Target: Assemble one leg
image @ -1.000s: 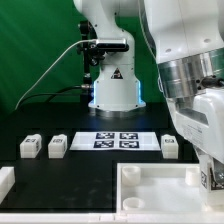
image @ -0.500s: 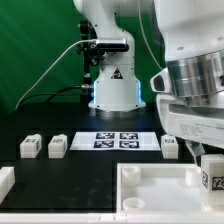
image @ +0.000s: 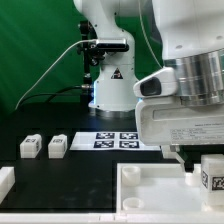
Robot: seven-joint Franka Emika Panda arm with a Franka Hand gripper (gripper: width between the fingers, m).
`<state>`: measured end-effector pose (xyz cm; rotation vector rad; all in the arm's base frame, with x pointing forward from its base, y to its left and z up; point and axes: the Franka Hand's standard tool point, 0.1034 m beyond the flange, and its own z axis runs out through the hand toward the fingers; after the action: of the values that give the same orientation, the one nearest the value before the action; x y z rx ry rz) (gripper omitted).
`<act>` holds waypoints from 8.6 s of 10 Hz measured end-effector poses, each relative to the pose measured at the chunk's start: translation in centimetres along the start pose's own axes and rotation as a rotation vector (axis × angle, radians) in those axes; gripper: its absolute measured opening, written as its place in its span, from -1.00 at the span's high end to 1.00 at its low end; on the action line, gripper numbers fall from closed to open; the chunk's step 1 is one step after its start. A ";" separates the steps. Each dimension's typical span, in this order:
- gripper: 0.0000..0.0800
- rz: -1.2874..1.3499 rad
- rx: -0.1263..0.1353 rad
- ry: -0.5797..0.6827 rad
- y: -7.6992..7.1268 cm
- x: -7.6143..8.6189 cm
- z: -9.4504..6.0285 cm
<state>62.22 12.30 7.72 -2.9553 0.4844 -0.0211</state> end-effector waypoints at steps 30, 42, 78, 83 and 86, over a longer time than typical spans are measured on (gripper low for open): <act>0.27 0.723 0.013 0.011 1.0 1.3 0.1; -0.62 -0.038 -0.021 -0.048 1.0 1.1 0.6; 0.27 1.106 0.021 0.001 1.3 1.5 0.6; 0.26 1.607 0.068 -0.023 1.3 1.2 0.5; -0.29 1.641 0.064 -0.024 1.3 1.1 0.7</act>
Offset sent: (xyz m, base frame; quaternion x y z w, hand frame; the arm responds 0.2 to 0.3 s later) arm 0.0000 0.0000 0.0000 0.0000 0.0000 0.0899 0.9960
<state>62.85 10.79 6.84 -1.6413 2.4714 0.1629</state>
